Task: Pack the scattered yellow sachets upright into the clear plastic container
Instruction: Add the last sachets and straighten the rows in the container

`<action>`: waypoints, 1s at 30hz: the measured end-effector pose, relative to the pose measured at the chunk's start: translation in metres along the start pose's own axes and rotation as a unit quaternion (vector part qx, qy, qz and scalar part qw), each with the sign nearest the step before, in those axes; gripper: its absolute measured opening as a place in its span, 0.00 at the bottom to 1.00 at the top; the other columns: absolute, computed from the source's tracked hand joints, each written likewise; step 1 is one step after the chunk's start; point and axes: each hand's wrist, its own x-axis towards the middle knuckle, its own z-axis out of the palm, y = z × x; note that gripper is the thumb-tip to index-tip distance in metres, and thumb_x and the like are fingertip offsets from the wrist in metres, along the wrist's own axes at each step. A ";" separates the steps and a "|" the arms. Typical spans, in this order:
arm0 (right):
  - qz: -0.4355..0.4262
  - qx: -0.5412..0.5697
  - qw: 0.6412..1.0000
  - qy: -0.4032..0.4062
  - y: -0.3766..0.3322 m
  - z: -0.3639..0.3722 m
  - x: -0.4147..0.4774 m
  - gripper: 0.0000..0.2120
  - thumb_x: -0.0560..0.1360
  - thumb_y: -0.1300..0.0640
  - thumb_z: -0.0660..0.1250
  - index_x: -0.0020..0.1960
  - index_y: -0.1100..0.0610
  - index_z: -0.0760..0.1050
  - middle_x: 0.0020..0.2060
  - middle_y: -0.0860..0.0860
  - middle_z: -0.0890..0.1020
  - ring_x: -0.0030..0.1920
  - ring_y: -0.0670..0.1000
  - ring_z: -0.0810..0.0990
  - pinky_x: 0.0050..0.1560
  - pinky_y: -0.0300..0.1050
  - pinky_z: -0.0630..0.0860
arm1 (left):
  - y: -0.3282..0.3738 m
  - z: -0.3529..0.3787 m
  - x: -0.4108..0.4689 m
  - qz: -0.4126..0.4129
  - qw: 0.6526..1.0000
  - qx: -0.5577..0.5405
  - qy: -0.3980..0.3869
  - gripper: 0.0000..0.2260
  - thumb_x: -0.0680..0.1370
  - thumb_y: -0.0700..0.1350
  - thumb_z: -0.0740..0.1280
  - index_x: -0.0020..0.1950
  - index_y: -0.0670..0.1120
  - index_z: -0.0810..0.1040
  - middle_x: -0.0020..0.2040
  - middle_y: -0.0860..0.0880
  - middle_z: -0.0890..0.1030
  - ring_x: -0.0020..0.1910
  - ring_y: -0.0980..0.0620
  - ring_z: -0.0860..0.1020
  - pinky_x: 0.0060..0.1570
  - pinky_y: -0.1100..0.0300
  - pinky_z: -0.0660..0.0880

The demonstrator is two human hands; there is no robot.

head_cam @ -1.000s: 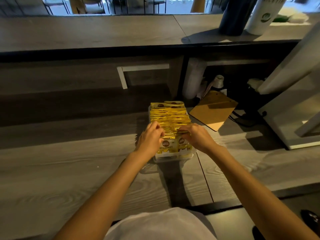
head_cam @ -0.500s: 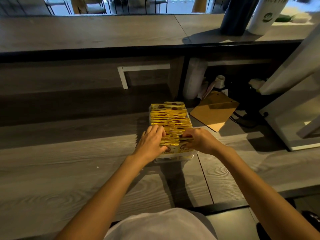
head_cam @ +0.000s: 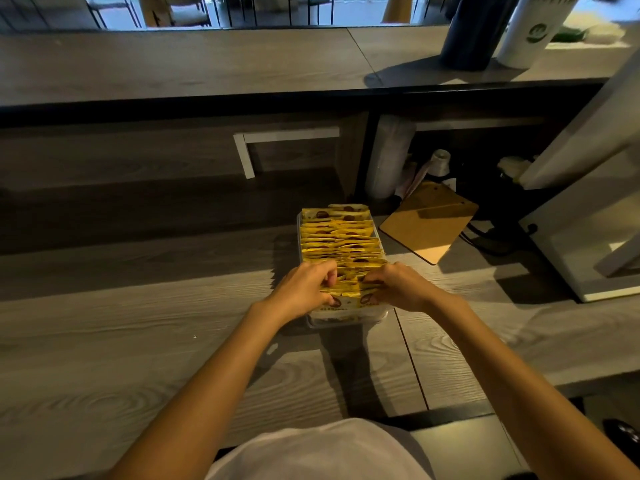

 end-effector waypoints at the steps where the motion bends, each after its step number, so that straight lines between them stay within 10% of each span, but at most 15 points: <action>1: -0.004 0.000 1.000 0.000 0.000 0.000 -0.001 0.15 0.75 0.60 0.66 0.61 0.56 0.75 0.61 0.53 0.78 0.62 0.53 0.74 0.60 0.42 0.71 | 0.000 -0.001 0.000 -0.001 1.000 0.000 -0.007 0.11 0.73 0.41 0.71 0.44 0.49 0.69 0.49 0.51 0.75 0.50 0.52 0.75 0.44 0.59 0.73; 9: 0.046 0.030 0.989 0.134 0.001 -0.023 -0.006 0.11 0.75 0.56 0.66 0.56 0.57 0.77 0.52 0.54 0.82 0.50 0.52 0.80 0.46 0.41 0.75 | 0.007 -0.020 0.000 0.006 0.992 0.054 0.117 0.09 0.77 0.44 0.66 0.56 0.45 0.75 0.57 0.48 0.76 0.57 0.51 0.75 0.55 0.55 0.74; 21: 0.011 -0.038 0.995 0.090 0.001 -0.014 0.013 0.16 0.76 0.59 0.65 0.62 0.58 0.71 0.59 0.56 0.78 0.57 0.55 0.78 0.53 0.44 0.76 | 0.007 -0.033 0.021 0.011 0.990 0.125 -0.061 0.13 0.76 0.40 0.66 0.60 0.46 0.72 0.61 0.49 0.73 0.60 0.50 0.72 0.55 0.58 0.71; 30: 0.015 -0.022 0.997 0.066 0.003 -0.009 0.017 0.15 0.78 0.58 0.62 0.64 0.58 0.73 0.60 0.57 0.79 0.60 0.55 0.78 0.58 0.45 0.75 | 0.001 -0.014 0.023 0.024 0.994 0.107 -0.021 0.15 0.76 0.35 0.64 0.61 0.45 0.68 0.64 0.46 0.69 0.62 0.46 0.71 0.54 0.57 0.69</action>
